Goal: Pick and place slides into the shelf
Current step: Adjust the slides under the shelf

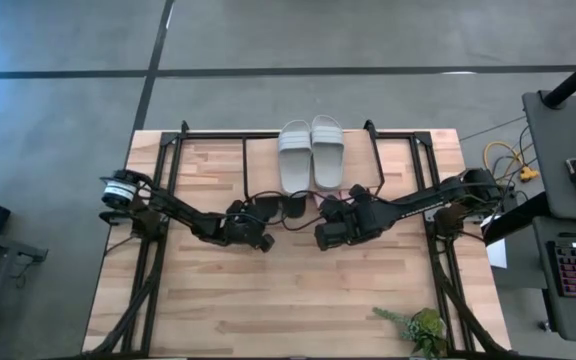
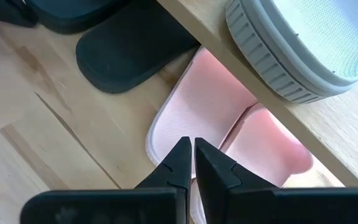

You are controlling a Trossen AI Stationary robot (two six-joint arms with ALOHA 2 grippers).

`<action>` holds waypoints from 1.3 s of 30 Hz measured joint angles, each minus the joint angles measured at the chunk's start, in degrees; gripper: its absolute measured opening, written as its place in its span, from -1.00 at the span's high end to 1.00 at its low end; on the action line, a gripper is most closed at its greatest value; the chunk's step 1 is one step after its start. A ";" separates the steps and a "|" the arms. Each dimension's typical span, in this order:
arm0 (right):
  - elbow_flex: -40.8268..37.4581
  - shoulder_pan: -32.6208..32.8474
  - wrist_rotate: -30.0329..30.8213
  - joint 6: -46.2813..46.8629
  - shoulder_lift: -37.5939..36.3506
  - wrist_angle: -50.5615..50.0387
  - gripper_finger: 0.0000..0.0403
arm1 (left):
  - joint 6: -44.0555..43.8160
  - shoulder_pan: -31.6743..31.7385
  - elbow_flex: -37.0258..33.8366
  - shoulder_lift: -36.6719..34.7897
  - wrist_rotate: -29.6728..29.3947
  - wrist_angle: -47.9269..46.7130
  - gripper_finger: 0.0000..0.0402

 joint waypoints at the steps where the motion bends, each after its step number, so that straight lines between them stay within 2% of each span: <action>1: 0.00 0.00 0.00 0.01 0.00 0.00 0.94 | -0.02 0.00 0.00 -0.16 0.24 -0.05 1.00; 5: 0.00 0.00 0.00 0.00 0.00 0.00 0.94 | -0.03 -1.45 0.20 -1.82 3.11 -0.36 1.00; 11: -0.27 0.02 -0.93 0.44 0.00 -2.22 0.94 | 0.13 -4.59 0.24 -5.80 3.68 -0.71 1.00; 17: -5.20 0.51 -6.75 12.82 0.00 -9.30 0.94 | 0.33 -7.18 0.26 -10.27 3.93 -3.46 1.00; 20: -9.73 1.20 -10.15 18.54 -0.39 -9.62 0.94 | 0.31 -8.00 0.26 -12.26 3.85 -4.95 1.00; 24: -16.46 1.40 -15.93 23.04 -1.85 -5.89 0.94 | 0.33 -8.63 0.05 -13.27 3.79 -6.83 1.00; 30: -23.34 0.33 -18.58 21.39 -3.72 7.49 0.94 | 0.32 -8.94 -0.35 -13.29 3.81 -6.58 1.00; 34: -24.99 -1.13 -17.42 20.92 -3.39 11.27 0.94 | 0.31 -9.03 -0.55 -13.29 3.81 -6.54 1.00; 39: -25.83 -3.69 -11.49 20.37 -3.28 11.44 0.94 | 0.28 -9.03 -0.55 -13.29 3.81 -6.52 1.00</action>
